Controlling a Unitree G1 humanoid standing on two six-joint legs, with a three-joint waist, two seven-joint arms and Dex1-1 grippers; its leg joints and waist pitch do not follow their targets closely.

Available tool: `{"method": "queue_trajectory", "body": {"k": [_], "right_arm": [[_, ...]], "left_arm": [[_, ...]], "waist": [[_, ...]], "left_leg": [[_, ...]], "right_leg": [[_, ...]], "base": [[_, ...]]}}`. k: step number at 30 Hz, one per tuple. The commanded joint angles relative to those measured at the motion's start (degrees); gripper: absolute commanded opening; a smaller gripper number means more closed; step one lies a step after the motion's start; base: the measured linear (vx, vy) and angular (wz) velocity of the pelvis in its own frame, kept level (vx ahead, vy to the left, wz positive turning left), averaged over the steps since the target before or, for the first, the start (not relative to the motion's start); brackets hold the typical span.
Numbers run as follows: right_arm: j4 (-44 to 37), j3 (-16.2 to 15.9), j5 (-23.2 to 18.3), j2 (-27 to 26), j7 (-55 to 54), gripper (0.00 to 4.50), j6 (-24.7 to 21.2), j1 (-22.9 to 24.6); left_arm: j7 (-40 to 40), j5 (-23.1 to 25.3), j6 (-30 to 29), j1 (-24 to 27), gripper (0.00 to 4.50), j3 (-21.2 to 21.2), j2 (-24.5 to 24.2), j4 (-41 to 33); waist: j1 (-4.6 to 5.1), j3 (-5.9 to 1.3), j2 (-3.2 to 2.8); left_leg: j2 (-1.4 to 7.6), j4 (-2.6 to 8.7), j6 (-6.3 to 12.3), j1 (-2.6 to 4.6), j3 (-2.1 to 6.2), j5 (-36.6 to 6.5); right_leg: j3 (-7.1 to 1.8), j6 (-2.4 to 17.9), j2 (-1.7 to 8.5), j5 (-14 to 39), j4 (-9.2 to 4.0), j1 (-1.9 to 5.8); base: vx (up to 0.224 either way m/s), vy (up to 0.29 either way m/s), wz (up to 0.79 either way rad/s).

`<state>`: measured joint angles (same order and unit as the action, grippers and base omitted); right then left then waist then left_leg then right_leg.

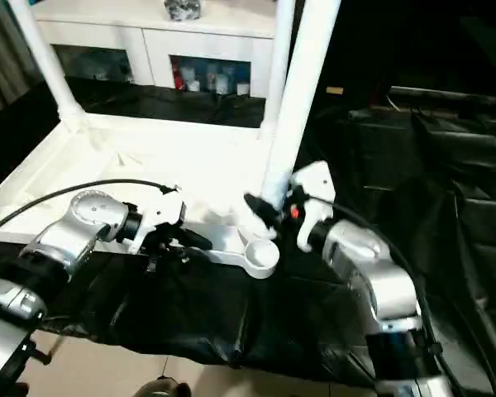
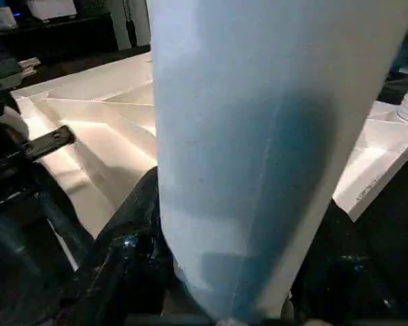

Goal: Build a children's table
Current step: Pick table leg, then insert table leg to table base

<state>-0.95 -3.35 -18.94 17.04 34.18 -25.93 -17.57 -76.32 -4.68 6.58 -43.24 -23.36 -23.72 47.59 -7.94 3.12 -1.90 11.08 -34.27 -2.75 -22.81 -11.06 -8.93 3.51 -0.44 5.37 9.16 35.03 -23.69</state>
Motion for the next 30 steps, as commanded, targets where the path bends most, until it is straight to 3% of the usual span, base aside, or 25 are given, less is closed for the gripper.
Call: {"method": "queue_trajectory", "body": {"k": [1, 6, 10, 19, 23, 26, 30], "right_arm": [[-2.5, 0.0, -0.2, 0.5, 0.1, 1.90, -0.1, 0.1], [-3.3, -0.2, -0.2, 0.6, 0.1, 1.90, -0.6, 0.7], [-3.4, -0.5, 0.1, 0.6, 0.2, 1.90, -0.7, 0.7], [-3.2, -1.0, 0.2, 1.8, 1.6, 1.90, -1.4, 0.7], [-2.5, -1.2, 0.3, 2.2, 2.1, 1.90, -1.4, 0.1], [-1.8, -1.2, 0.5, 2.6, 2.5, 1.90, -1.3, -0.6], [-1.6, -1.2, 0.5, 2.7, 2.6, 1.90, -1.4, -1.1]], "left_arm": [[0.3, 0.4, 1.1, -1.2, 0.63, 1.1, 0.7, 1.3], [-0.2, 1.0, 3.5, -2.4, 0.30, 1.2, 1.5, 4.7], [-1.8, 2.3, 4.4, -2.5, 0.02, 0.4, 1.5, 7.2], [-2.4, 5.8, 7.1, -2.6, 0.00, -0.9, 0.5, 9.9], [-1.6, 6.8, 8.1, -2.5, 0.00, -0.8, 0.6, 10.3], [-3.1, 5.4, 6.0, -2.2, 0.49, 0.5, 1.5, 10.5], [-1.1, 6.7, 8.5, -2.0, 0.77, 0.5, 1.4, 11.2]], "waist": [[0.22, -4.38, -0.27], [0.09, -4.43, -0.68], [0.09, -4.39, -0.67], [0.43, -4.13, -0.20], [0.76, -3.74, -0.03], [1.11, -3.53, 0.17], [1.45, -3.69, 0.19]], "left_leg": [[1.83, 4.59, -3.37, 1.98, 1.33, -20.2], [1.81, 4.48, -2.83, 1.97, 1.28, -19.7], [1.90, 4.60, -2.92, 1.96, 1.35, -19.9], [1.89, 4.69, -2.55, 1.98, 1.32, -20.6], [1.84, 4.83, -2.80, 2.28, 1.42, -22.7], [1.78, 4.85, -2.98, 2.61, 1.59, -24.5], [1.89, 4.99, -2.76, 2.42, 1.70, -23.6]], "right_leg": [[-2.12, 10.4, 3.22, 16.4, -4.21, 2.49], [-2.12, 10.8, 3.25, 16.5, -4.32, 2.43], [-2.11, 10.7, 3.32, 16.8, -4.32, 2.46], [-2.16, 10.2, 3.47, 19.7, -4.67, 2.44], [-2.15, 9.3, 3.60, 24.5, -5.22, 2.28], [-2.05, 8.4, 3.79, 29.4, -5.74, 2.18], [-2.11, 8.0, 3.70, 28.2, -5.71, 2.21]], "base": [[0.000, 0.000, 0.00], [0.000, 0.000, 0.00], [0.000, 0.000, 0.00], [0.000, 0.000, 0.00], [0.000, 0.000, 0.00], [0.000, 0.000, 0.00], [0.000, 0.000, 0.00]]}}
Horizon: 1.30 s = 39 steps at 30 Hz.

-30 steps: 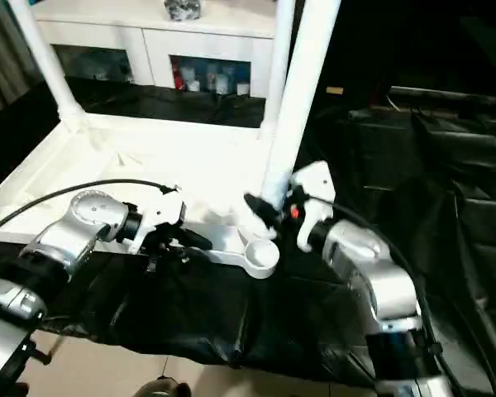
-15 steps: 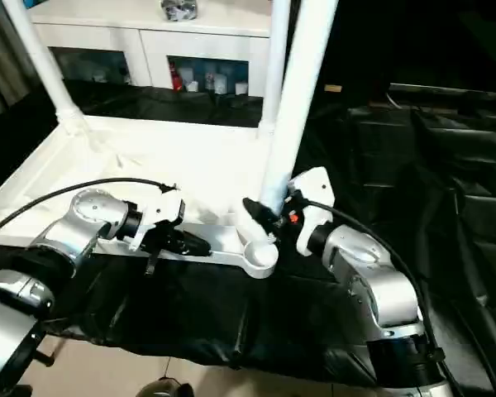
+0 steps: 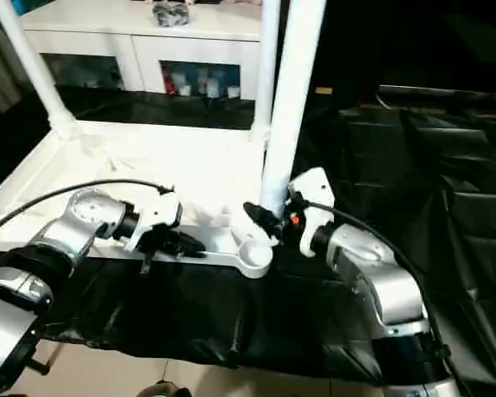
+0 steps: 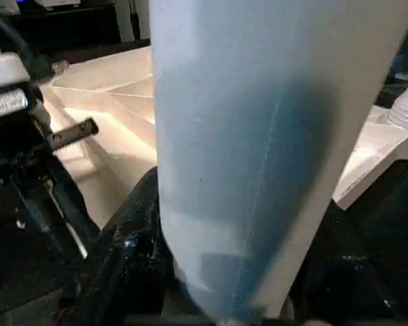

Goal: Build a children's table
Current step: Insert table leg to table base

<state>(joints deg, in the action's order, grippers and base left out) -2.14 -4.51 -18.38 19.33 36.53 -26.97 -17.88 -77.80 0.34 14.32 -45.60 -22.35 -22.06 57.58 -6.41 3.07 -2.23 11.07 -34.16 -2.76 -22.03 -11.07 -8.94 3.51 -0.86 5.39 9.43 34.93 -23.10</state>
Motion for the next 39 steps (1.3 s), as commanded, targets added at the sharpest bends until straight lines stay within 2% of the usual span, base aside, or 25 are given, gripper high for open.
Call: {"method": "queue_trajectory", "body": {"k": [1, 5, 6, 10, 11, 13, 18, 19, 23, 24, 26, 27, 29, 30, 32, 36, 39], "right_arm": [[-0.5, 0.0, -0.2, 0.4, 0.3, 1.90, -0.4, -0.8], [-1.0, -0.1, -0.5, 0.5, 0.6, 1.90, -0.6, -0.6], [-1.1, -0.1, -0.5, 0.5, 0.7, 1.90, -0.7, -0.5], [-0.9, -0.2, -0.8, 0.5, 1.4, 1.90, -0.9, -0.6], [-0.9, -0.2, -0.8, 0.5, 1.4, 1.90, -0.9, -0.6], [-0.4, -0.3, -0.7, 0.6, 1.7, 1.90, -0.8, -0.8], [0.1, -0.8, -0.7, 1.1, 3.0, 1.90, -0.9, -1.2], [0.3, -1.0, -0.6, 1.2, 3.3, 1.90, -0.8, -1.3], [1.0, -0.4, -2.1, 0.6, 4.1, 1.90, -1.5, -2.2], [1.1, -0.1, -2.6, 0.3, 4.2, 1.90, -1.8, -2.4], [2.1, 0.4, -3.0, 0.0, 4.4, 1.90, -2.0, -2.7], [3.8, 0.0, -1.8, 0.3, 4.6, 1.90, -1.2, -2.6], [4.2, -0.1, -1.4, 0.4, 4.6, 1.90, -0.9, -2.5], [4.3, -0.1, -1.3, 0.4, 4.5, 1.90, -0.9, -2.5], [4.6, -0.2, -0.9, 0.7, 4.4, 1.90, -0.6, -2.3], [6.8, 0.0, 0.7, 1.3, 4.0, 1.90, 1.2, -2.3], [8.3, 0.5, 0.9, 1.5, 3.7, 1.90, 2.0, -2.7]], "left_arm": [[0.5, 1.8, 1.0, 0.3, 0.77, -0.5, -0.3, 1.5], [-0.5, 1.5, 1.2, 0.0, 0.82, 0.5, -0.3, 2.6], [-0.5, 1.4, 1.2, 0.0, 0.53, 0.6, -0.3, 2.6], [-1.5, 1.2, 0.4, -0.1, 0.40, 1.0, -0.5, 2.5], [-1.5, 1.2, 0.4, -0.1, 0.11, 1.0, -0.5, 2.5], [-2.4, 0.5, -0.3, 0.1, 0.11, 1.6, -0.5, 2.2], [-3.2, 0.2, -0.7, 0.5, 0.00, 2.0, -0.5, 2.1], [-3.4, 0.4, -0.9, 0.7, 0.00, 1.9, -0.5, 2.0], [1.0, 0.8, -3.8, 1.3, 0.00, 2.2, 1.0, 0.8], [2.1, 1.2, -4.3, 1.4, 0.00, 2.1, 1.4, 0.5], [6.1, 1.9, -6.3, 1.7, 0.00, 2.3, 2.9, -0.3], [9.2, 1.6, -8.6, 2.4, 0.00, 3.1, 4.7, -1.7], [9.8, 1.6, -9.3, 2.6, 0.00, 3.2, 5.1, -2.1], [9.9, 1.6, -9.5, 2.8, 0.00, 3.2, 5.3, -2.7], [10.7, 1.9, -10.1, 3.1, 0.00, 3.1, 5.5, -3.4], [11.3, 1.8, -11.0, 4.5, 0.00, 3.1, 6.2, -6.4], [10.8, 1.2, -11.6, 5.2, 0.00, 3.3, 6.2, -8.1]], "waist": [[-0.11, -3.65, 0.50], [-0.24, -3.81, 0.54], [-0.23, -3.80, 0.57], [-0.22, -3.80, 0.66], [-0.26, -3.82, 0.61], [-0.25, -3.82, 0.78], [-0.25, -3.81, 0.73], [-0.26, -3.79, 0.93], [-0.32, -3.73, 0.85], [-0.38, -3.71, 1.11], [-0.33, -3.67, 1.11], [-0.23, -3.59, 1.13], [-0.36, -3.53, 1.19], [-0.35, -3.59, 1.48], [-0.31, -3.50, 1.48], [-0.28, -3.48, 1.47], [-0.22, -3.62, 1.47]], "left_leg": [[1.89, 4.86, -2.73, 1.70, 1.66, -23.5], [1.98, 4.85, -2.51, 1.66, 1.50, -22.3], [1.99, 4.87, -2.44, 1.57, 1.47, -22.0], [1.95, 4.87, -2.11, 1.42, 1.39, -21.1], [1.95, 4.83, -2.09, 1.46, 1.35, -21.0], [1.98, 4.84, -2.03, 1.49, 1.32, -20.9], [2.01, 4.85, -1.79, 1.42, 1.24, -20.2], [2.00, 4.84, -1.68, 1.43, 1.19, -20.2], [2.04, 4.78, -1.43, 1.47, 1.17, -19.8], [2.05, 4.74, -1.28, 1.56, 1.20, -20.0], [2.13, 4.76, -1.38, 1.57, 1.23, -20.4], [2.15, 4.74, -1.62, 1.62, 1.22, -20.8], [2.02, 4.69, -1.50, 1.66, 1.27, -20.9], [1.92, 4.73, -1.31, 1.41, 1.35, -20.3], [1.84, 4.80, -1.17, 1.41, 1.36, -20.2], [1.86, 4.79, -1.15, 1.43, 1.35, -20.4], [1.98, 4.86, -1.07, 1.35, 1.39, -20.1]], "right_leg": [[-2.12, 8.5, 3.65, 27.6, -5.59, 1.56], [-2.25, 9.7, 3.61, 24.2, -5.21, 1.62], [-2.25, 10.1, 3.58, 23.4, -5.10, 1.68], [-2.25, 10.6, 3.63, 22.3, -4.95, 1.87], [-2.28, 10.6, 3.62, 22.3, -4.96, 1.82], [-2.29, 10.7, 3.61, 22.0, -4.94, 1.82], [-2.32, 11.3, 3.61, 20.4, -4.73, 1.94], [-2.33, 11.3, 3.61, 20.5, -4.79, 1.93], [-2.32, 11.5, 3.69, 21.0, -4.79, 1.91], [-2.28, 11.5, 3.73, 21.9, -4.83, 1.91], [-2.28, 11.1, 3.72, 23.1, -4.92, 1.83], [-2.24, 11.1, 3.76, 23.9, -5.01, 1.78], [-2.23, 10.4, 3.87, 25.7, -5.47, 1.73], [-2.16, 9.7, 3.82, 26.2, -5.46, 1.92], [-2.13, 8.9, 3.71, 26.9, -5.67, 1.82], [-2.12, 8.3, 3.70, 27.8, -5.78, 1.61], [-2.13, 8.7, 3.72, 26.5, -5.63, 1.68]], "base": [[0.000, 0.000, 0.00], [0.000, 0.000, 0.00], [0.000, 0.000, 0.00], [0.000, 0.000, 0.00], [0.000, 0.000, 0.00], [0.000, 0.000, 0.00], [0.000, 0.000, 0.00], [0.000, 0.000, 0.00], [0.000, 0.000, 0.00], [0.000, 0.000, 0.00], [0.000, 0.000, 0.00], [0.000, 0.000, 0.00], [0.000, 0.000, 0.00], [0.000, 0.000, 0.00], [0.000, 0.000, 0.00], [0.000, 0.000, 0.00], [0.000, 0.000, 0.00]]}}
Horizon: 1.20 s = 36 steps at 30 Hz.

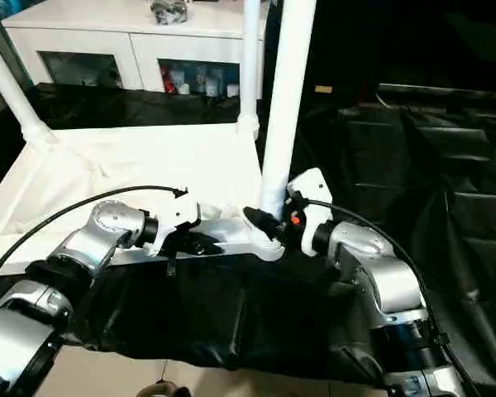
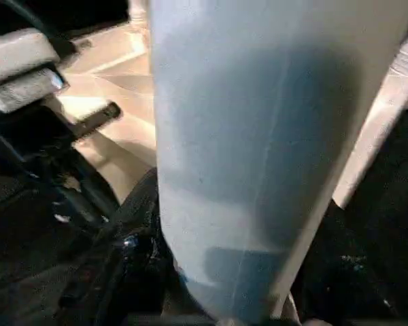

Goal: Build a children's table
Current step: Insert table leg to table base

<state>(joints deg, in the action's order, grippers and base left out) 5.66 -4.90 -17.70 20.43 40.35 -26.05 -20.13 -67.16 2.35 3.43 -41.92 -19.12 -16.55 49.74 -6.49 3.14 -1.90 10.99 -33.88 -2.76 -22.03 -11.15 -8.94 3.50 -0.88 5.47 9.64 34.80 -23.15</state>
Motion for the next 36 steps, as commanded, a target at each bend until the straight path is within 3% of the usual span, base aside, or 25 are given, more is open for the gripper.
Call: {"method": "queue_trajectory", "body": {"k": [1, 9, 22, 23, 29, 33, 36], "right_arm": [[0.9, 1.0, 0.2, 0.5, -0.1, 1.90, 1.2, -0.6], [2.6, 0.6, 0.4, 1.4, 1.3, 1.90, 0.7, 0.2], [10.7, 1.4, 0.4, -2.2, 0.7, 1.90, 4.9, -2.1], [10.8, 1.4, 0.4, -2.3, 0.7, 1.90, 4.9, -2.2], [11.8, 1.2, 0.5, -2.7, 1.4, 1.90, 6.1, -2.3], [12.4, 1.1, 0.6, -2.9, 1.8, 1.90, 6.8, -2.2], [12.7, 1.1, 0.6, -2.9, 1.9, 1.90, 7.1, -2.3]], "left_arm": [[-0.3, -1.4, -0.9, 1.7, 0.00, 0.4, 0.7, -0.7], [-0.6, -1.8, -3.0, 2.9, 0.00, 1.2, 0.0, -3.3], [-0.3, -1.5, -4.6, 4.8, 0.00, 1.5, -0.6, -6.7], [-0.8, -2.0, -5.5, 4.8, 0.45, 1.8, -0.6, -6.9], [0.0, -0.6, -4.5, 5.2, 0.86, 1.3, -2.0, -7.6], [-1.0, 0.0, -5.0, 5.5, 0.90, 0.8, -3.0, -7.5], [-0.8, 0.9, -5.2, 5.5, 0.53, 0.5, -3.4, -7.3]], "waist": [[-0.13, -3.70, 1.10], [-0.24, -3.85, 1.14], [0.19, -3.66, 1.02], [0.31, -3.64, 1.03], [0.39, -3.57, 1.07], [0.54, -3.52, 1.17], [0.53, -3.48, 1.20]], "left_leg": [[2.04, 4.57, -1.00, 1.38, 1.46, -20.0], [2.03, 4.47, -0.09, 1.13, 1.20, -17.8], [2.06, 4.65, -0.69, 1.33, 1.29, -20.1], [2.04, 4.71, -0.72, 1.28, 1.33, -20.3], [2.08, 4.78, -0.82, 1.37, 1.31, -21.0], [2.14, 4.99, -1.60, 1.56, 1.52, -23.1], [2.16, 5.01, -1.77, 1.57, 1.53, -23.5]], "right_leg": [[-2.12, 8.8, 3.59, 25.8, -5.46, 1.71], [-2.21, 10.6, 3.42, 20.3, -4.86, 2.07], [-2.16, 10.3, 3.54, 23.7, -5.23, 1.82], [-2.14, 10.1, 3.50, 24.0, -5.26, 1.86], [-2.16, 10.2, 3.42, 23.9, -5.37, 1.66], [-2.12, 9.3, 3.51, 26.3, -5.57, 1.53], [-2.18, 9.2, 3.56, 26.3, -5.62, 1.46]], "base": [[0.000, 0.000, 0.00], [0.000, 0.000, 0.00], [0.000, 0.000, 0.00], [0.000, 0.000, 0.00], [0.000, 0.000, 0.00], [0.000, 0.000, 0.00], [0.000, 0.000, 0.00]]}}
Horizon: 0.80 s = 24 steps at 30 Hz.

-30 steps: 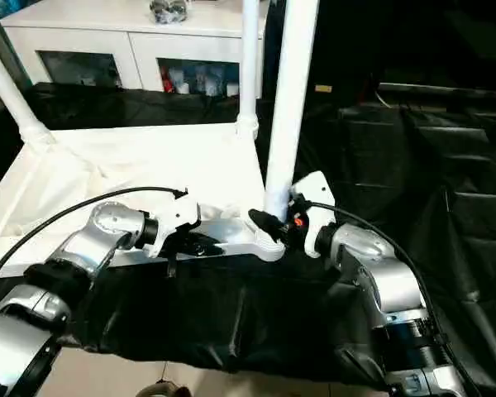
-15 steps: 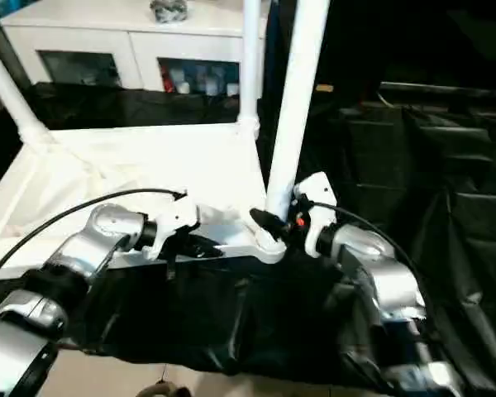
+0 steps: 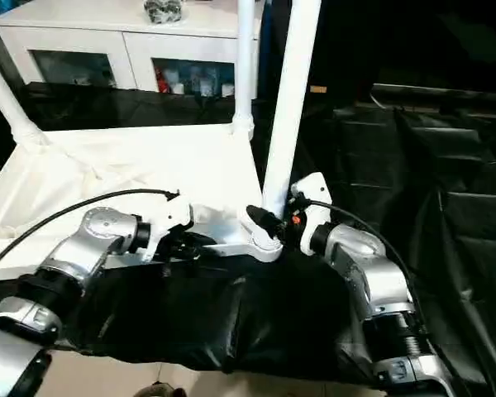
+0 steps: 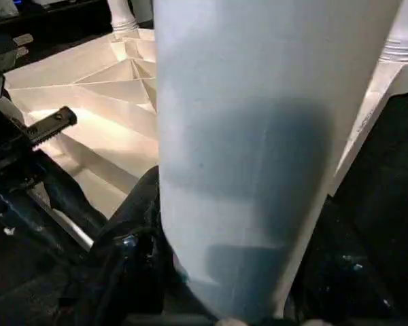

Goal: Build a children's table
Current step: Insert table leg to table base

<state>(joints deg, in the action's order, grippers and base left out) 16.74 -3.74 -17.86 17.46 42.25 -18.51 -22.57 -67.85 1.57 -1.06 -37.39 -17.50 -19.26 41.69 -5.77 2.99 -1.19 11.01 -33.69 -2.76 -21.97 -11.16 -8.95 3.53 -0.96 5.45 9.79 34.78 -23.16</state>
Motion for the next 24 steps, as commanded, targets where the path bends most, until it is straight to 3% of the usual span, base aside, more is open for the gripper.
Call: {"method": "queue_trajectory", "body": {"k": [1, 6, 16, 24], "right_arm": [[1.8, -0.1, 0.8, 0.0, 0.1, 1.90, -0.3, 0.1], [1.9, 0.0, 0.6, 0.1, 0.5, 1.90, 0.2, 0.4], [2.7, 0.8, 0.0, -0.2, 1.3, 1.90, 1.1, 1.5], [3.9, 5.1, -4.1, -2.0, 1.8, 1.90, 2.4, 5.0]], "left_arm": [[-0.2, 1.8, -0.8, 1.0, 0.53, -1.2, -0.9, 0.8], [-0.6, 1.2, -2.0, 0.8, 0.07, -0.9, -1.0, 0.9], [-2.4, 1.3, -2.8, 1.1, 0.00, -1.6, -1.5, -0.1], [-1.2, 2.0, -2.3, 1.1, 0.00, -1.8, -1.0, -0.2]], "waist": [[-0.19, -3.33, 0.49], [-0.12, -3.40, 0.53], [0.13, -3.51, 0.42], [0.03, -3.62, 0.37]], "left_leg": [[2.14, 4.82, -1.77, 1.51, 1.54, -23.4], [2.16, 4.87, -1.74, 1.45, 1.52, -23.2], [2.22, 4.97, -1.64, 1.44, 1.45, -23.0], [2.22, 5.01, -0.98, 1.39, 1.27, -21.7]], "right_leg": [[-2.21, 9.3, 3.58, 26.2, -5.59, 1.47], [-2.24, 9.9, 3.51, 24.8, -5.44, 1.52], [-2.26, 11.0, 3.46, 22.0, -5.21, 1.69], [-2.22, 12.0, 3.44, 19.4, -5.18, 1.93]], "base": [[0.000, 0.000, 0.00], [0.000, 0.000, 0.00], [0.000, 0.000, 0.00], [0.000, 0.000, 0.00]]}}
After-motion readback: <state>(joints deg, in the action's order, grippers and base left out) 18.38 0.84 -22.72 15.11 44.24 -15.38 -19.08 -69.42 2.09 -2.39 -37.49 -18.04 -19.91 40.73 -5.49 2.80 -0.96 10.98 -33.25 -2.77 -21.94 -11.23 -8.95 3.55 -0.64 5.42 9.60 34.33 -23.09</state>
